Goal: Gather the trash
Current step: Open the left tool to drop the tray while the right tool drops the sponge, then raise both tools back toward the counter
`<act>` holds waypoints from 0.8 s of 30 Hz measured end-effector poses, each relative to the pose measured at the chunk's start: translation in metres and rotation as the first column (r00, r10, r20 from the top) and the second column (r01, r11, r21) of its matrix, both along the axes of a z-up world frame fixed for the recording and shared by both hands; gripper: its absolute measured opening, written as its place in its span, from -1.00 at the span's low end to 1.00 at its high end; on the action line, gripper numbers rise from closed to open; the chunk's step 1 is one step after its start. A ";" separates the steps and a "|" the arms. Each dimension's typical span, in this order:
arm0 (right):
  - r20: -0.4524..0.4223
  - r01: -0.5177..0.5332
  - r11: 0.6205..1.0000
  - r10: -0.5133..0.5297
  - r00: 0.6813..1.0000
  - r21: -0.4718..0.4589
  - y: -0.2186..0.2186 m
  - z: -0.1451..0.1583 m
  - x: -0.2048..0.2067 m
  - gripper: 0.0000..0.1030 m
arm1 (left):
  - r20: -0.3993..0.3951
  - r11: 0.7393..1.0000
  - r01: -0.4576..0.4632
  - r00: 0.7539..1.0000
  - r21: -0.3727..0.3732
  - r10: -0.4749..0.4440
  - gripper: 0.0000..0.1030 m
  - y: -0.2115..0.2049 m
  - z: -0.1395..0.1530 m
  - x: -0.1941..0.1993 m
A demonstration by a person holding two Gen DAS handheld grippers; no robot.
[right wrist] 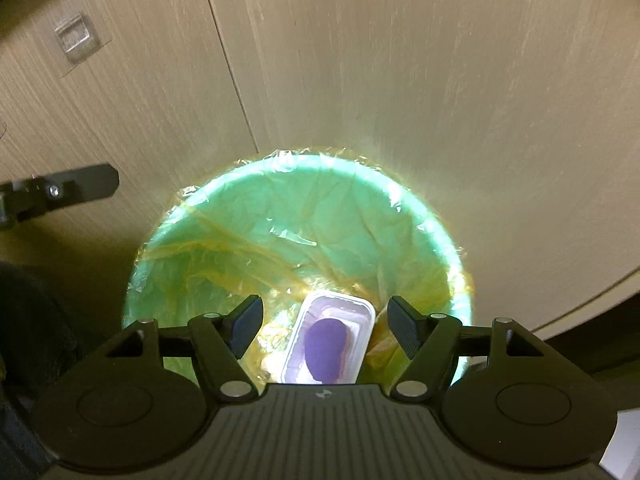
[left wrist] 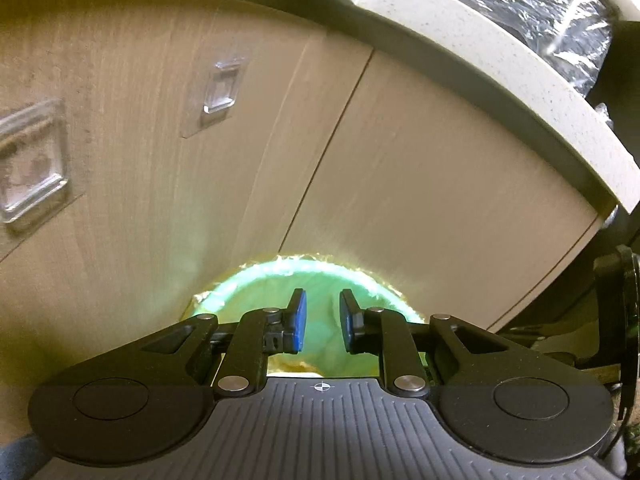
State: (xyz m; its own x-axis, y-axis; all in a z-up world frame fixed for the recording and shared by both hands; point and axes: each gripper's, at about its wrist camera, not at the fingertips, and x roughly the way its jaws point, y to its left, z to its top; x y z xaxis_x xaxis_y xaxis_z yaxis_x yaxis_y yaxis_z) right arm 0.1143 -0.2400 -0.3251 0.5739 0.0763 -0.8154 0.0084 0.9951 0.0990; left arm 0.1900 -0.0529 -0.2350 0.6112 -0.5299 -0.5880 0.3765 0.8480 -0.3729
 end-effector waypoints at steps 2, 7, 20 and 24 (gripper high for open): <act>-0.011 0.001 0.999 -0.002 1.000 -0.037 0.009 0.007 0.001 0.34 | -0.047 0.998 -0.023 0.999 -0.057 0.020 -0.60 0.006 0.010 -0.005; 0.167 -0.034 0.995 0.049 0.985 -0.095 0.029 0.073 -0.006 0.35 | 0.032 0.985 0.085 0.996 -0.152 -0.081 -0.60 0.010 0.092 -0.041; 0.612 -0.177 0.974 0.226 0.758 -0.141 0.094 0.273 -0.027 0.66 | 0.323 0.959 -0.273 0.903 -0.082 0.284 -0.60 0.100 0.306 -0.071; 0.605 -0.291 0.951 0.294 0.740 -0.106 0.125 0.302 -0.021 0.67 | 0.318 0.917 -0.397 0.866 -0.032 0.386 -0.59 0.147 0.321 -0.054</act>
State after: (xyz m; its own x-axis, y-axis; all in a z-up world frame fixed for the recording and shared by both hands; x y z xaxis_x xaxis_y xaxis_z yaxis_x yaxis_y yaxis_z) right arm 0.0937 -0.1151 -0.0234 0.8969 0.3202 -0.3049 -0.3429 0.9391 -0.0225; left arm 0.1359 0.0939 0.0857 0.9183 -0.1928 -0.3457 0.1033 0.9598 -0.2611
